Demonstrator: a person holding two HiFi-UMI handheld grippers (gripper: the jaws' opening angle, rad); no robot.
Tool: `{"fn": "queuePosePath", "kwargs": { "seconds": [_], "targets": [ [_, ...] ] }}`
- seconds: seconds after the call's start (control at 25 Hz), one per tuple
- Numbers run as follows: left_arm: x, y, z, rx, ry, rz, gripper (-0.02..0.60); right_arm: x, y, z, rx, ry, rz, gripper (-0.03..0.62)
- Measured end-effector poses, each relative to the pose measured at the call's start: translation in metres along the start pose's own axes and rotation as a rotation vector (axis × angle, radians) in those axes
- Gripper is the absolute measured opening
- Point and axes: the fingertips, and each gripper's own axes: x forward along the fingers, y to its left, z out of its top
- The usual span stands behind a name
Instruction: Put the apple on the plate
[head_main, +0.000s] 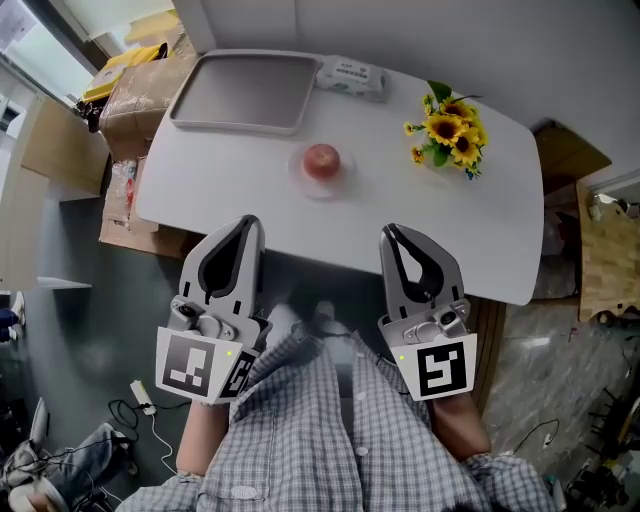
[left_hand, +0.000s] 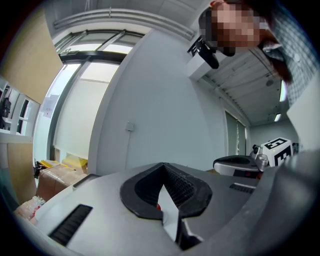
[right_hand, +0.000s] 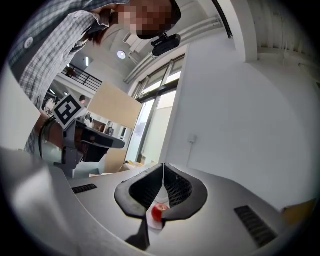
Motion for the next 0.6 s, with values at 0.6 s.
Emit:
{"fn": "queuePosePath", "kwargs": {
  "seconds": [0.6],
  "targets": [
    [0.056, 0.049, -0.006, -0.009, 0.036, -0.055, 0.008, 0.054, -0.012, -0.016, 0.101, 0.069, -0.011, 0.021]
  ]
}}
